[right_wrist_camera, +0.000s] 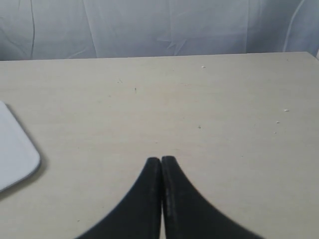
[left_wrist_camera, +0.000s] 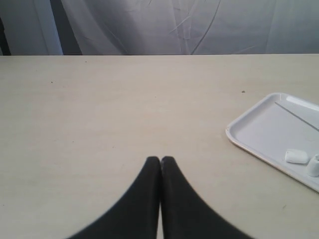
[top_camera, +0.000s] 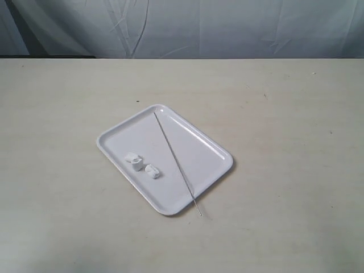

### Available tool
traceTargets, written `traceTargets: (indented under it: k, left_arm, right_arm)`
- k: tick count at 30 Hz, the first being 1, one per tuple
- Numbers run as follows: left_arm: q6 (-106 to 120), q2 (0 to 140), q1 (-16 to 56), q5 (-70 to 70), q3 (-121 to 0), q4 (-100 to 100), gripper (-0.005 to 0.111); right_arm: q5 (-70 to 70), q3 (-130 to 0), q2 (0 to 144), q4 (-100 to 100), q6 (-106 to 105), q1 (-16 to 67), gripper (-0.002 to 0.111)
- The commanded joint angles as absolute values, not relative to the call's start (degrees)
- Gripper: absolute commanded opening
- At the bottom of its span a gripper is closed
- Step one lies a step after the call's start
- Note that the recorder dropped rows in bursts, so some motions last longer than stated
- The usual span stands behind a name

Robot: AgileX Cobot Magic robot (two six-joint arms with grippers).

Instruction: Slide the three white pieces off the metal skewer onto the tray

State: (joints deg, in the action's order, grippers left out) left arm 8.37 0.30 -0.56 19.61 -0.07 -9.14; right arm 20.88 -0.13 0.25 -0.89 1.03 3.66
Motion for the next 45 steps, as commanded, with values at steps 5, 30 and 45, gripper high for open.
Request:
traceTargets:
  k: [5,30,45]
  left_arm:
    - [8.3,0.0,-0.2,19.4,0.0,-9.0,0.0]
    - [8.3,0.0,-0.2,19.4,0.0,-9.0,0.0]
    - [8.3,0.0,-0.2,19.4,0.0,-9.0,0.0]
  right_arm:
    - [21.1,0.0,0.0,-0.7,2.0,3.3,-0.001]
    - [20.6,0.0,0.0,-0.8,-0.4,3.3,-0.001]
    - [20.6,0.0,0.0,-0.8,-0.4,3.3,-0.001]
